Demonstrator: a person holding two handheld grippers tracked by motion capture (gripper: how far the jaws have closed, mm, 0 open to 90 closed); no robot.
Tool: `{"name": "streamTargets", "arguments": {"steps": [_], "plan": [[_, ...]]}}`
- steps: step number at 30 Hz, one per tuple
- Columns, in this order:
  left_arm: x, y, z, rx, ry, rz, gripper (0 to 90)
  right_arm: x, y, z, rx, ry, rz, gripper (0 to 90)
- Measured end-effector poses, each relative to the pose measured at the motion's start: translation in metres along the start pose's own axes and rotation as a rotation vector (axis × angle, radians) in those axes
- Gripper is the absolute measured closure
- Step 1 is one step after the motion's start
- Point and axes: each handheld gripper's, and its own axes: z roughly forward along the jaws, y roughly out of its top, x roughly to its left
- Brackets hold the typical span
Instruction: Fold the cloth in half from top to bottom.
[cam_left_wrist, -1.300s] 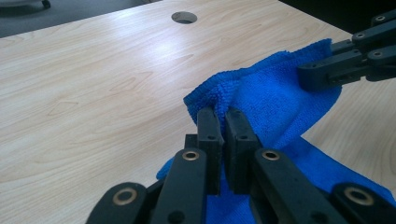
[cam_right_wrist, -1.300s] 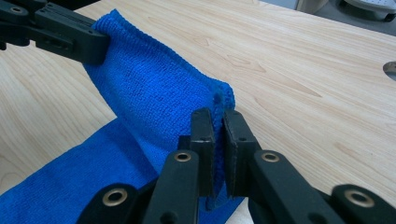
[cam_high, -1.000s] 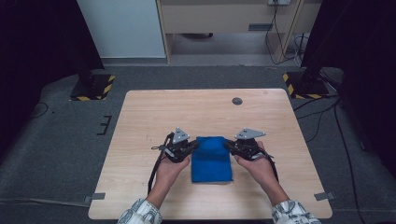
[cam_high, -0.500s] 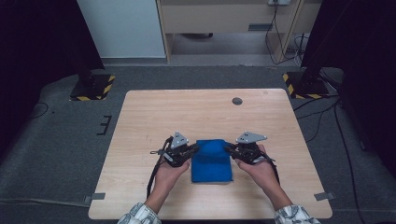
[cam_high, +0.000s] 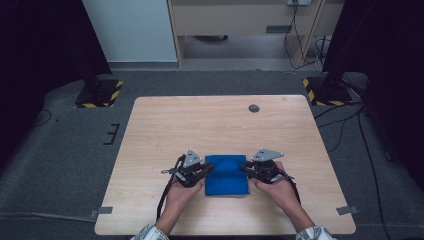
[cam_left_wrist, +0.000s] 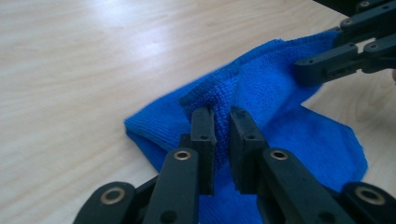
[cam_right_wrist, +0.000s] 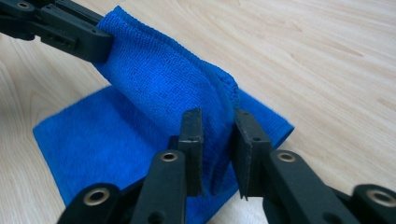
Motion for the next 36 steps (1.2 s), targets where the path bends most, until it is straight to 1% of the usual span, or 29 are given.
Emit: {"name": "streamTargets", "arguments": {"steps": [1,3,6,9,11,14,17,18,19,22,25,28,30,32,33,36], "plan": [[-0.002,-0.003,0.001,0.003,0.002,0.001,78.9,0.001,-0.002,0.0,0.004,-0.002,-0.002,73.5],[-0.003,-0.007,0.0,0.007,0.003,-0.001,73.5,0.004,-0.005,-0.001,0.013,0.006,-0.011,71.5],[-0.005,-0.012,-0.001,0.014,-0.003,0.001,62.1,0.01,-0.01,-0.002,0.031,0.014,-0.024,66.4],[-0.007,-0.014,-0.005,0.019,-0.012,0.004,53.7,0.013,-0.013,-0.003,0.043,0.015,-0.031,63.7],[-0.009,-0.016,-0.009,0.017,-0.017,0.009,50.7,0.015,-0.015,-0.005,0.047,0.013,-0.038,61.9],[-0.01,-0.018,-0.015,0.014,-0.028,0.013,49.2,0.016,-0.016,-0.01,0.047,0.01,-0.029,57.1],[-0.011,-0.017,-0.023,-0.001,-0.035,0.014,48.9,0.018,-0.016,-0.015,0.044,0.011,-0.027,52.5],[-0.011,-0.016,-0.027,-0.012,-0.039,0.013,48.9,0.018,-0.016,-0.016,0.041,0.013,-0.028,51.0],[-0.011,-0.015,-0.03,-0.022,-0.041,0.013,49.0,0.019,-0.015,-0.019,0.039,0.016,-0.019,49.8],[-0.009,-0.012,-0.036,-0.05,-0.032,0.012,49.1,0.021,-0.012,-0.023,0.019,0.025,-0.016,47.0],[-0.004,-0.009,-0.033,-0.052,-0.012,-0.001,48.9,0.022,-0.007,-0.026,0.003,0.026,-0.003,44.7],[-0.001,-0.011,-0.027,-0.035,-0.009,-0.008,48.6,0.021,-0.003,-0.025,-0.006,0.01,0.01,41.3],[-0.001,-0.013,-0.026,-0.022,-0.001,0.005,48.6,0.02,-0.003,-0.023,-0.001,-0.011,0.015,38.9],[-0.001,-0.013,-0.027,-0.026,-0.002,0.001,48.3,0.018,-0.003,-0.02,0.007,-0.017,0.025,36.9],[-0.001,-0.012,-0.028,-0.026,-0.002,0.004,47.9,0.017,-0.004,-0.019,0.016,-0.02,0.028,35.7],[-0.001,-0.008,-0.029,-0.025,0.004,0.017,44.4,0.015,-0.004,-0.017,0.019,-0.04,0.041,30.9]]}}
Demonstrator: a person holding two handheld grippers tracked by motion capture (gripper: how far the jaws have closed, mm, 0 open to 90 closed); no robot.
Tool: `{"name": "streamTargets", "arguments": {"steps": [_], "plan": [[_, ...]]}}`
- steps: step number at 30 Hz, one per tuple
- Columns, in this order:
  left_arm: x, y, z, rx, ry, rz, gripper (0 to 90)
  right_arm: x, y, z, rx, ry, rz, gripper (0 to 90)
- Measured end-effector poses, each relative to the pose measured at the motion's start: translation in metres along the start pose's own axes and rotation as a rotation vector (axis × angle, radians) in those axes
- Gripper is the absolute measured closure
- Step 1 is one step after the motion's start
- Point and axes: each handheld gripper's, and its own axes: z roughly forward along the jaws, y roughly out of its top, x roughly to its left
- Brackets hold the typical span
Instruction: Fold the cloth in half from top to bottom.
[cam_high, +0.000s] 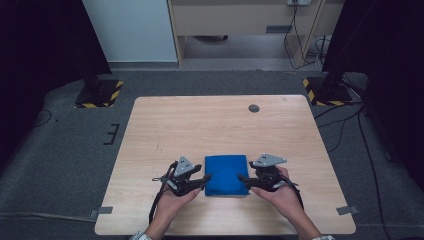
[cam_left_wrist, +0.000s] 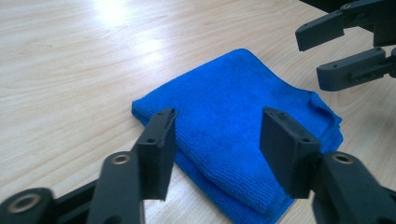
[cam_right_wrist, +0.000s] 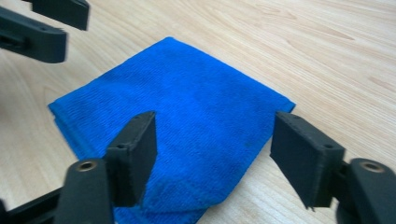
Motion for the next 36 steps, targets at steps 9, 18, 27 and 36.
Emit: {"name": "streamTargets", "arguments": {"steps": [9,18,27,36], "plan": [[0.006,0.004,0.003,0.04,-0.003,-0.006,26.0,-0.006,0.002,0.002,0.006,-0.026,0.047,22.3],[0.021,0.002,-0.002,0.06,0.035,-0.023,12.7,-0.023,-0.003,-0.006,-0.008,-0.037,0.091,12.4],[0.044,-0.006,-0.013,0.1,0.085,-0.037,9.8,-0.052,-0.019,-0.02,0.009,-0.084,0.148,9.7],[0.071,-0.016,-0.023,0.14,0.134,-0.086,9.5,-0.08,-0.032,-0.024,0.045,-0.127,0.216,9.7]]}}
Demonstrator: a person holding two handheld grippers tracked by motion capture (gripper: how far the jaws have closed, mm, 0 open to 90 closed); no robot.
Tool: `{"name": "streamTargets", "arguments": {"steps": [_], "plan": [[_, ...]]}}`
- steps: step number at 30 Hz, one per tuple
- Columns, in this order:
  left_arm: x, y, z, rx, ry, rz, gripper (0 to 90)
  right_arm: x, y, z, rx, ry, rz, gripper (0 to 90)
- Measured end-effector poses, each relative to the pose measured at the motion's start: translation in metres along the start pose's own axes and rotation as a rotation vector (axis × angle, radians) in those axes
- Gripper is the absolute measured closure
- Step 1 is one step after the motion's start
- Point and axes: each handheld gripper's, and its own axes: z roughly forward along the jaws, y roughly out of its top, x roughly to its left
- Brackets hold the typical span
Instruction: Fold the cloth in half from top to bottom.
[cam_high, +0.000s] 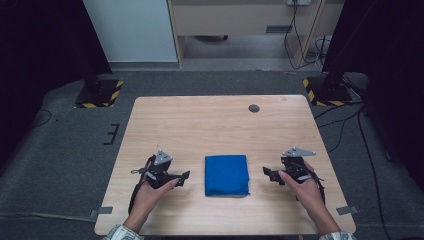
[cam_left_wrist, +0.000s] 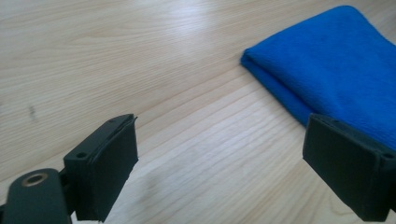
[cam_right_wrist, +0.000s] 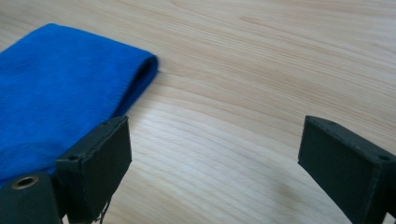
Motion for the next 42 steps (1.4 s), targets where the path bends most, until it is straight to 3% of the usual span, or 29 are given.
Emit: {"name": "streamTargets", "arguments": {"steps": [6,9,15,18,22,27,30,33,36,42], "plan": [[0.024,-0.001,-0.002,0.012,0.028,-0.039,9.4,-0.024,0.0,0.005,0.016,-0.042,0.064,9.7],[0.038,-0.002,-0.002,0.03,0.062,-0.034,9.2,-0.034,0.002,0.006,0.014,-0.062,0.078,9.5],[0.061,-0.008,0.0,0.038,0.099,-0.092,9.1,-0.042,0.006,0.009,-0.01,-0.102,0.135,7.9],[0.066,-0.01,0.001,0.034,0.105,-0.126,9.3,-0.044,0.004,0.015,0.011,-0.139,0.126,8.6],[0.067,-0.01,0.004,0.043,0.124,-0.117,9.4,-0.046,0.002,0.023,0.039,-0.184,0.111,10.4],[0.065,-0.011,0.011,0.059,0.142,-0.069,8.1,-0.042,0.0,0.033,0.059,-0.23,0.082,6.2],[0.065,-0.014,0.015,0.071,0.157,-0.08,7.4,-0.038,-0.002,0.038,0.054,-0.258,0.04,3.7],[0.066,-0.021,0.018,0.061,0.161,-0.063,5.2,-0.038,-0.002,0.038,0.054,-0.258,0.038,3.7],[0.062,-0.024,0.019,0.069,0.177,-0.007,3.6,-0.038,-0.003,0.037,0.055,-0.251,0.031,3.7],[0.06,-0.024,0.019,0.072,0.176,-0.006,2.1,-0.037,-0.006,0.034,0.054,-0.242,0.022,3.6]]}}
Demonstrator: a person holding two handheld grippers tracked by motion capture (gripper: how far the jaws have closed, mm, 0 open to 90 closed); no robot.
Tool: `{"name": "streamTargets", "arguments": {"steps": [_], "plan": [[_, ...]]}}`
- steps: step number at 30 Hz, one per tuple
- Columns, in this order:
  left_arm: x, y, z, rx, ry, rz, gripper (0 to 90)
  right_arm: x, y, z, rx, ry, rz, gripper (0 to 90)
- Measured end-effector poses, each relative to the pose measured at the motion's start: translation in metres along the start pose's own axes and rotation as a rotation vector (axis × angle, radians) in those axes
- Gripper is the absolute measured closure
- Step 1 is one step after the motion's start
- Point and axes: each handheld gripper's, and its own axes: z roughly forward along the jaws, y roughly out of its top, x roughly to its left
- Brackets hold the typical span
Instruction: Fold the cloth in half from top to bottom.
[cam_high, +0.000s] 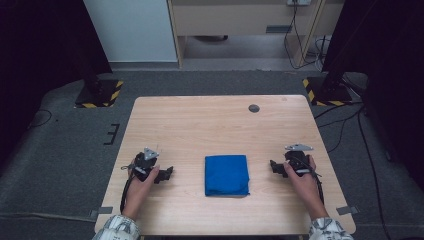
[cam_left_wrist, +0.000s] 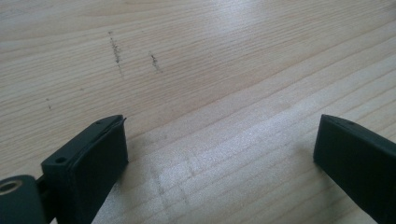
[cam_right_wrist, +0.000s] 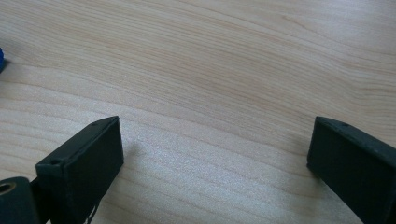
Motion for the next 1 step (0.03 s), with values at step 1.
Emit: {"name": "streamTargets", "arguments": {"steps": [1], "plan": [[0.0,-0.0001,-0.0001,0.0,0.0,0.0,2.1,-0.0001,0.0001,-0.0002,0.003,0.003,0.001,3.6]]}}
